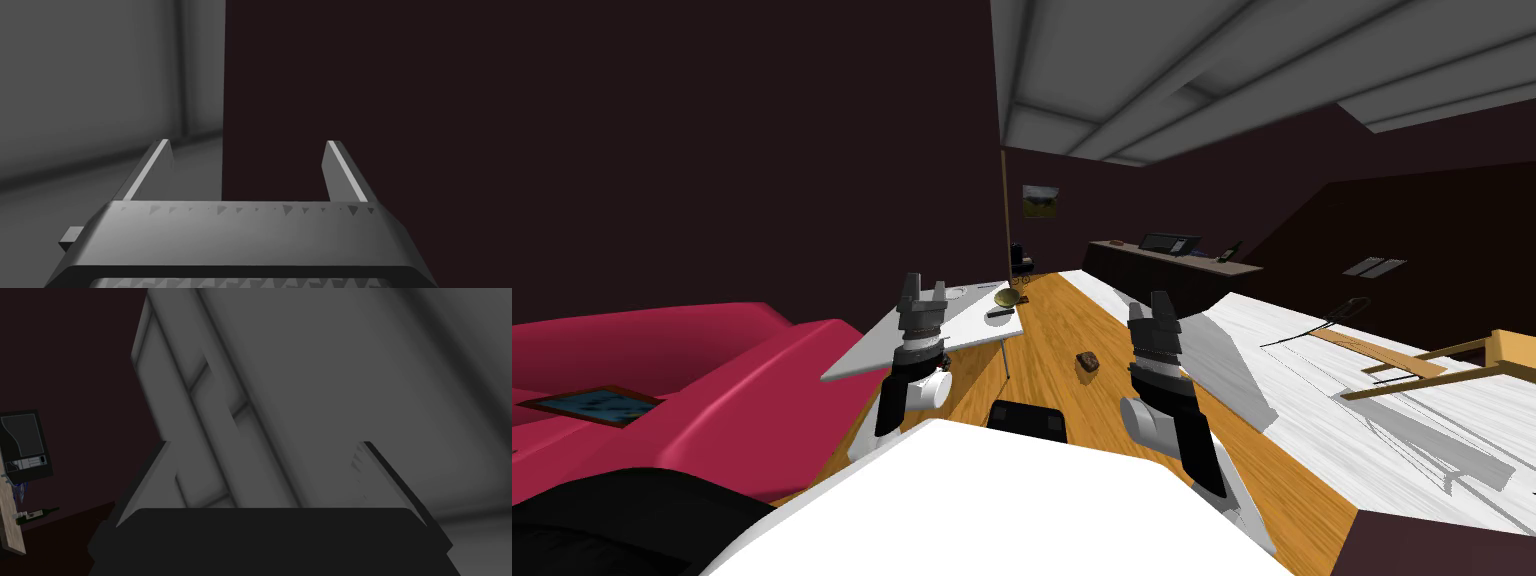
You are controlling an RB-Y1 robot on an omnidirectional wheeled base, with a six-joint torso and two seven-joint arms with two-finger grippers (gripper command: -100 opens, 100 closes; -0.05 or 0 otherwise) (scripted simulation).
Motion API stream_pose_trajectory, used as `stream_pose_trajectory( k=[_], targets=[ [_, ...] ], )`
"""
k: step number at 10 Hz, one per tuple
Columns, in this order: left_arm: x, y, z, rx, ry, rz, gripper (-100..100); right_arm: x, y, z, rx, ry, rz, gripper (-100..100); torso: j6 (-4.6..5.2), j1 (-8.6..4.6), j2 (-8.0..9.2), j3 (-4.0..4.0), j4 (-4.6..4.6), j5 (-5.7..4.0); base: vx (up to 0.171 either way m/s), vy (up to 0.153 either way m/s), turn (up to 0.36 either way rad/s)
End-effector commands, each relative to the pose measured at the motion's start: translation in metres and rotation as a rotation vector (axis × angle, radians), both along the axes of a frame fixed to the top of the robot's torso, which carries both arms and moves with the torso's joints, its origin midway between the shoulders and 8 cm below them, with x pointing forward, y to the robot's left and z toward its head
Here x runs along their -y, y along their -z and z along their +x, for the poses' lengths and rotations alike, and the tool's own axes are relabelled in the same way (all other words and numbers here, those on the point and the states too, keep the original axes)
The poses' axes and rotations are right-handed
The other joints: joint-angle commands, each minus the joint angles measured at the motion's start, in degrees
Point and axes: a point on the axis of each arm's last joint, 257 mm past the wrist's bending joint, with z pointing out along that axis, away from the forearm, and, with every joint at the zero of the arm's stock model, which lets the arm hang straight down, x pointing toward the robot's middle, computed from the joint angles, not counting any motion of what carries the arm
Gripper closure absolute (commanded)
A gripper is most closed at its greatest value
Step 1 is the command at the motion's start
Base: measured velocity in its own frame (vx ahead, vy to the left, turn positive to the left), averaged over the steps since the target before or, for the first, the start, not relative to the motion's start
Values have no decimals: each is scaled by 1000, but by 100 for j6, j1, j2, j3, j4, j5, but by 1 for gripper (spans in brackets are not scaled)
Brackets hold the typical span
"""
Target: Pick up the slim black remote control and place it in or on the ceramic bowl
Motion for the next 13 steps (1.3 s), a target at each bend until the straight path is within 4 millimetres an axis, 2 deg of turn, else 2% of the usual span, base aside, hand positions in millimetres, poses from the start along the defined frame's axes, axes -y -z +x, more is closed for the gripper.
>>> stream_pose_trajectory(
  k=[1,4,8,9,10,11,12,13],
  targets=[
    [-3,4,9,-27,21,16,-100,0,0,0,0,0,0,0,0,0,0,0,0,0,-21,-58,16],
    [-17,13,31,-94,50,25,-100,0,0,0,0,0,0,0,1,-51,6,4,2,-11,-20,-138,27],
    [-42,26,63,-197,75,19,-100,0,0,0,0,0,0,0,1,-43,3,2,1,-10,-14,-128,17],
    [-42,27,63,-198,75,19,-100,0,0,0,0,0,0,0,1,-38,-1,0,0,-9,2,-85,10],
    [-52,30,74,-232,81,14,-100,0,0,0,0,0,0,0,0,-33,-2,-1,0,-8,-23,-103,14],
    [-53,32,76,-241,79,13,-100,0,0,0,0,0,0,0,0,-37,5,2,1,-8,-9,-86,12],
    [-64,34,86,-272,84,7,-100,0,0,0,0,0,0,0,0,-32,2,1,1,-8,6,-100,8],
    [-65,37,88,-288,81,4,-100,0,0,0,0,0,0,0,1,-36,-3,-2,0,-8,5,-87,10]
  ],
)
